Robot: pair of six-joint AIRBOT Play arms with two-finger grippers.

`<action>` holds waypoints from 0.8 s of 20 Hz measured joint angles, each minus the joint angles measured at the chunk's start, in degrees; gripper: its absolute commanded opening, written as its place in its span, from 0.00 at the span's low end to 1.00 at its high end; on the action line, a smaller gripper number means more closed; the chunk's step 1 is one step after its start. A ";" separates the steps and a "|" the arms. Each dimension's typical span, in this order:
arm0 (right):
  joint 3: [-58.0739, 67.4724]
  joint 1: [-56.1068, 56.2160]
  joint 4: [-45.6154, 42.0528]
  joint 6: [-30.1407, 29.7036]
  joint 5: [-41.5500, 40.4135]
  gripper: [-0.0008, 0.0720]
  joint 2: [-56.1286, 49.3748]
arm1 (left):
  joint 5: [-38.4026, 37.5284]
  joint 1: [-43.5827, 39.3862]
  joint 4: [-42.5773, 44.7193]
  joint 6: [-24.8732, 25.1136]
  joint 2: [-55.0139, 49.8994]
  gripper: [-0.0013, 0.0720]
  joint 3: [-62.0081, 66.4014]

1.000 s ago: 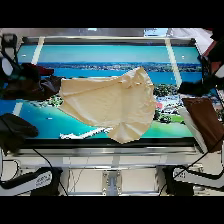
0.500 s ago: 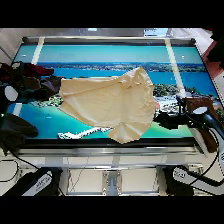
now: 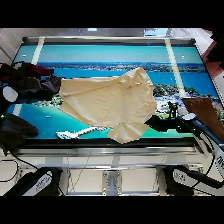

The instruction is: Fold the shirts.

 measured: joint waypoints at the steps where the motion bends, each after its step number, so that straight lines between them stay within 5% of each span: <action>1: -0.07 0.44 0.81 -0.04 -0.92 0.06 -0.04 | 0.00 0.00 -0.44 0.90 0.02 0.96 0.00; 5: -0.24 1.36 3.19 -0.13 -0.81 0.06 0.07 | 0.81 0.09 -0.24 0.85 0.02 0.96 -0.50; 9: -0.26 1.57 4.55 -1.38 1.70 0.06 0.09 | 5.11 2.36 4.50 -16.06 -0.94 0.93 -4.33; 11: -0.26 1.62 6.03 -2.67 2.97 0.06 0.09 | 6.23 4.66 0.79 -20.72 -2.75 0.93 -6.95; 16: -0.26 1.64 10.54 -5.53 5.25 0.06 0.09 | 8.57 8.13 -18.58 -17.62 -10.86 0.93 -10.34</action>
